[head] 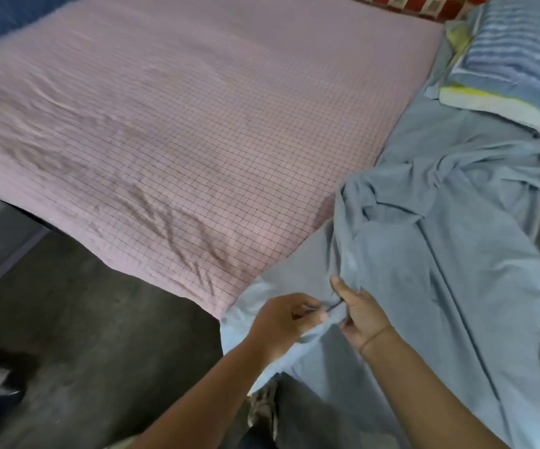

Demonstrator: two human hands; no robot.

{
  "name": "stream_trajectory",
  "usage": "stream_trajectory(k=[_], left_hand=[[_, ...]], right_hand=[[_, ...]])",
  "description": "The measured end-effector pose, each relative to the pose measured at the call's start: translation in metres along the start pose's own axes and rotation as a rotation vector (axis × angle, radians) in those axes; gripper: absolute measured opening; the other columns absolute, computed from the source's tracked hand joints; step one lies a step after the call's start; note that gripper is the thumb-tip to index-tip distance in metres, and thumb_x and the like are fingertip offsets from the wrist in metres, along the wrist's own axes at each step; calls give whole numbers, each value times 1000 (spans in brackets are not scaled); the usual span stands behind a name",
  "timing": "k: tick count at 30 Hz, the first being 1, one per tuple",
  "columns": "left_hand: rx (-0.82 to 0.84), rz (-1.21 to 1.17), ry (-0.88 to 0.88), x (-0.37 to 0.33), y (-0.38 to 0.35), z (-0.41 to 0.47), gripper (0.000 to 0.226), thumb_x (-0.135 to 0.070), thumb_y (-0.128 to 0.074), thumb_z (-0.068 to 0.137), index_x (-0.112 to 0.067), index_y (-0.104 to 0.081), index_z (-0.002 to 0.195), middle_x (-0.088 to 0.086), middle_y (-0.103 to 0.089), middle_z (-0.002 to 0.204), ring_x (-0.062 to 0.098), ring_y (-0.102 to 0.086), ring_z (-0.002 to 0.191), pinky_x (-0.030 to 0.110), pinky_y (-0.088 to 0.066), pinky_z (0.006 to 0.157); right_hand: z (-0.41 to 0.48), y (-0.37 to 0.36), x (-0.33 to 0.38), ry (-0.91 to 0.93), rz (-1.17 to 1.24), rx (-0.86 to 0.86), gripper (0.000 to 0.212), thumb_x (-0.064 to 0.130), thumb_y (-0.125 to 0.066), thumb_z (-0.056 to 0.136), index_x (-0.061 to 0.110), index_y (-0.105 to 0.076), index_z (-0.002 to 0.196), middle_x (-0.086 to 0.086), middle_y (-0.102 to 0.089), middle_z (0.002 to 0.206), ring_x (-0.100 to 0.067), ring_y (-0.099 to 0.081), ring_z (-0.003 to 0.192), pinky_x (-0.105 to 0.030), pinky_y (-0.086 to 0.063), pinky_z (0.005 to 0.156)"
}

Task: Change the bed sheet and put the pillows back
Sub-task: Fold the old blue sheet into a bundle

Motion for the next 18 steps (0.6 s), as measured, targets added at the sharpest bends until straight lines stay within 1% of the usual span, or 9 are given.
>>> stream_trajectory(k=[3,7,8,10,11,13,15,17,18], left_hand=[[-97,60,-25,-1,-29,-22,16,-49,-58,91,-35,-63,97,-24,-64,97,-2,-61,88,7,-45,80],[-164,-32,-40,-12,-89,-59,24,-57,-53,78,-37,-62,89,-6,-68,85,10,-65,81,25,-49,79],[-160,-38,-42,-14,-108,-67,22,-55,-56,80,-36,-63,89,-4,-68,82,11,-65,79,26,-50,78],[-133,-45,-40,-14,-146,-80,14,-45,-63,89,-32,-65,88,-4,-68,79,10,-65,76,25,-50,75],[-115,-26,-38,-14,-164,-86,12,-41,-63,91,-31,-66,88,-4,-68,79,9,-64,76,25,-48,73],[-82,14,-32,-14,-195,-95,14,-43,-60,93,-31,-66,89,-5,-67,81,10,-64,80,26,-48,73],[-51,48,-24,-13,-218,-102,15,-46,-58,93,-33,-65,90,-5,-68,86,10,-65,85,25,-48,76],[-20,87,-1,-12,-235,-108,17,-47,-58,93,-32,-65,91,-6,-68,89,9,-64,87,22,-47,75],[-11,99,11,-11,-240,-109,17,-48,-58,92,-32,-65,91,-6,-68,90,9,-64,87,21,-46,74]], right_hand=[[-49,66,0,73,88,-26,43,27,-63,77,-2,-64,109,-17,-72,102,-24,-71,87,-36,-59,79],[-123,178,-19,128,194,-136,48,34,-60,82,4,-61,120,-9,-71,109,-20,-70,96,-29,-59,76],[-143,205,-27,158,198,-179,54,37,-65,80,5,-60,123,-8,-70,114,-20,-68,101,-29,-58,79],[-179,256,-47,160,209,-282,83,48,-82,65,6,-56,131,-10,-64,126,-24,-61,115,-32,-54,88],[-194,278,-59,144,233,-306,84,49,-81,66,5,-53,133,-11,-62,129,-25,-58,118,-32,-54,87],[-225,319,-87,73,210,-324,63,43,-61,85,3,-52,133,-14,-62,126,-25,-60,112,-27,-59,77],[-251,347,-114,29,98,-323,66,49,-61,84,1,-55,129,-14,-69,112,-25,-65,101,-26,-58,70],[-269,369,-141,31,-75,-405,59,41,-64,88,3,-51,131,-10,-64,120,-24,-60,111,-20,-51,83],[-276,373,-152,10,-187,-479,55,37,-63,90,11,-45,135,-7,-54,133,-19,-49,122,-13,-39,92]])
Point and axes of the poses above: each hand's wrist, its own z-axis towards the middle knuckle, its own y-axis out of the back of the hand, x = y × z, the point moved 2 cm from there along z, towards the middle knuckle
